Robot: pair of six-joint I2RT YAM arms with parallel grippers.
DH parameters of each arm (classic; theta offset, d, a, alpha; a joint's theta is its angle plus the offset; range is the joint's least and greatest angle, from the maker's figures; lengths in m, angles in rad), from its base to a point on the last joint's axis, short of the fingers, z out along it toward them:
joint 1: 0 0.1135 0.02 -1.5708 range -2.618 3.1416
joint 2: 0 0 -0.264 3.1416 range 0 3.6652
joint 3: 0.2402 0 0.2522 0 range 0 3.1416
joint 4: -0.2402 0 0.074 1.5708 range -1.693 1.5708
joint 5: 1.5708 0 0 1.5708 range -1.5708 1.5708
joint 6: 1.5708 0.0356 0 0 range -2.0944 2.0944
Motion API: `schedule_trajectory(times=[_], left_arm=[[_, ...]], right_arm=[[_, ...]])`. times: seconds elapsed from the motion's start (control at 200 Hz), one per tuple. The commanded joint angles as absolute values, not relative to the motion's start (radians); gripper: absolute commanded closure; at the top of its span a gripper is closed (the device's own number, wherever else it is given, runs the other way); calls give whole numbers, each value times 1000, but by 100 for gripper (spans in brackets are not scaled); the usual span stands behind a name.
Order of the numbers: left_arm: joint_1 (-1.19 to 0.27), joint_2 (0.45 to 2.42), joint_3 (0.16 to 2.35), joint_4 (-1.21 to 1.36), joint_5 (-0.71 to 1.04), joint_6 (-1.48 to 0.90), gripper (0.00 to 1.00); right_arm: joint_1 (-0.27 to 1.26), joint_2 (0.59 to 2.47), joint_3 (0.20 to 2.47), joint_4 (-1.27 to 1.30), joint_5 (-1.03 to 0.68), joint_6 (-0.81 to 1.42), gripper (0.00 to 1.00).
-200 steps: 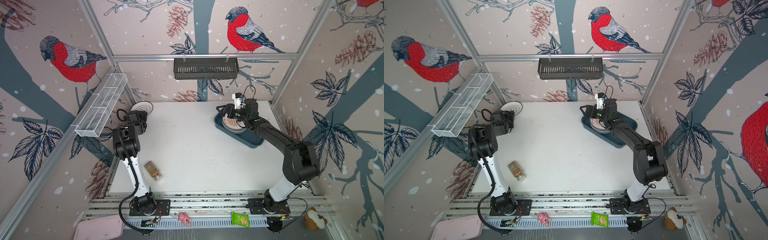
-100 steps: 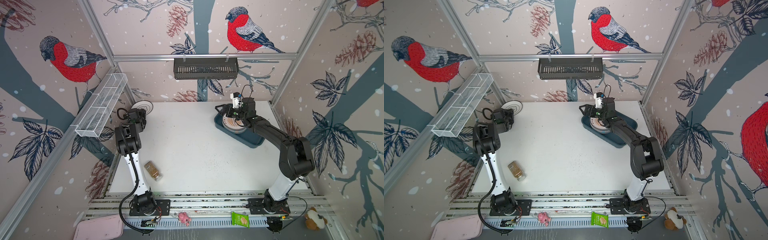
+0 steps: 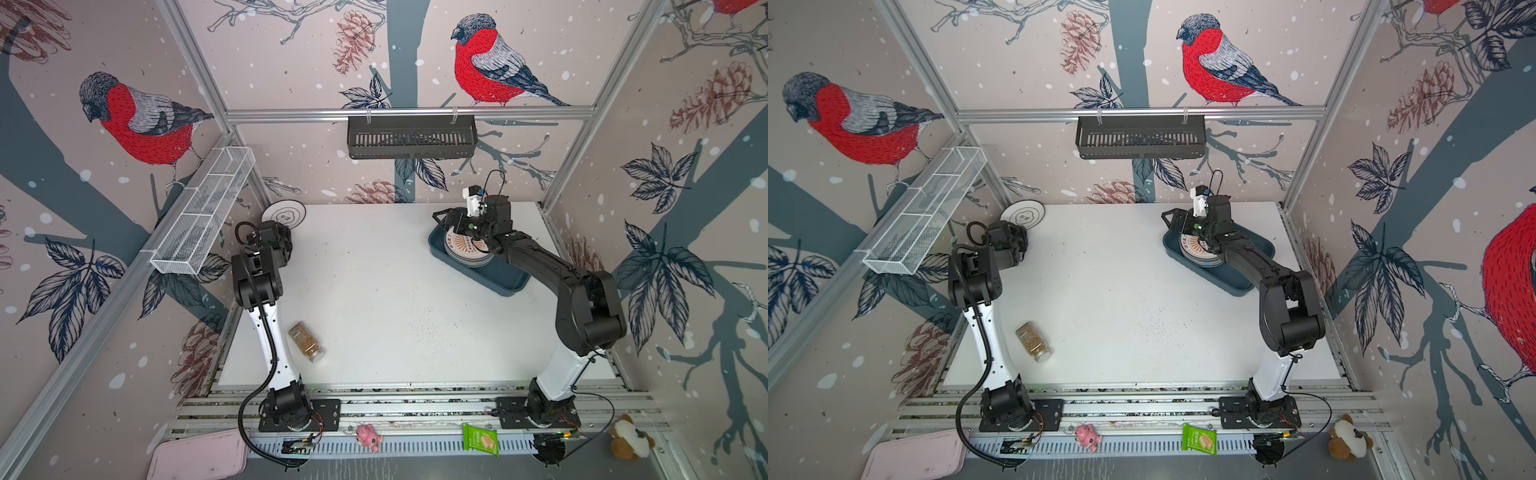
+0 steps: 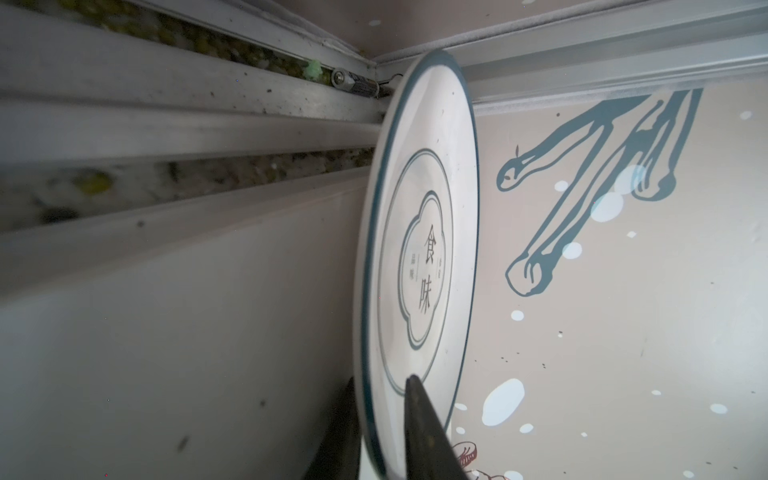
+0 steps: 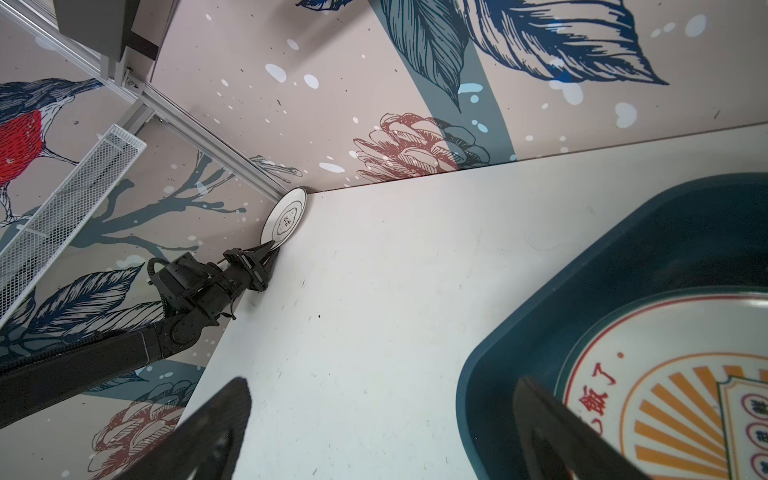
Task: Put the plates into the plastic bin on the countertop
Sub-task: 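Grasp the white cloud-emblem plate rim with the left gripper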
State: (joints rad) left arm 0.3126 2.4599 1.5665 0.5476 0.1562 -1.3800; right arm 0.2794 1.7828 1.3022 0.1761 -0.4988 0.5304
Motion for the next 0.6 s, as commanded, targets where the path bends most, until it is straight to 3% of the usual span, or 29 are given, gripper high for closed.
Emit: schedule_trajectory(times=[0.0, 0.155, 0.595], left_arm=[[318, 2472, 1537, 408, 163, -1401, 86], [318, 2457, 1498, 449, 166, -1404, 95], [318, 2381, 1386, 523, 205, -1374, 98]], right_arm=[[276, 1779, 1300, 183, -486, 538, 1], [272, 1773, 1290, 183, -482, 540, 0], [271, 1738, 1258, 178, -475, 546, 1]])
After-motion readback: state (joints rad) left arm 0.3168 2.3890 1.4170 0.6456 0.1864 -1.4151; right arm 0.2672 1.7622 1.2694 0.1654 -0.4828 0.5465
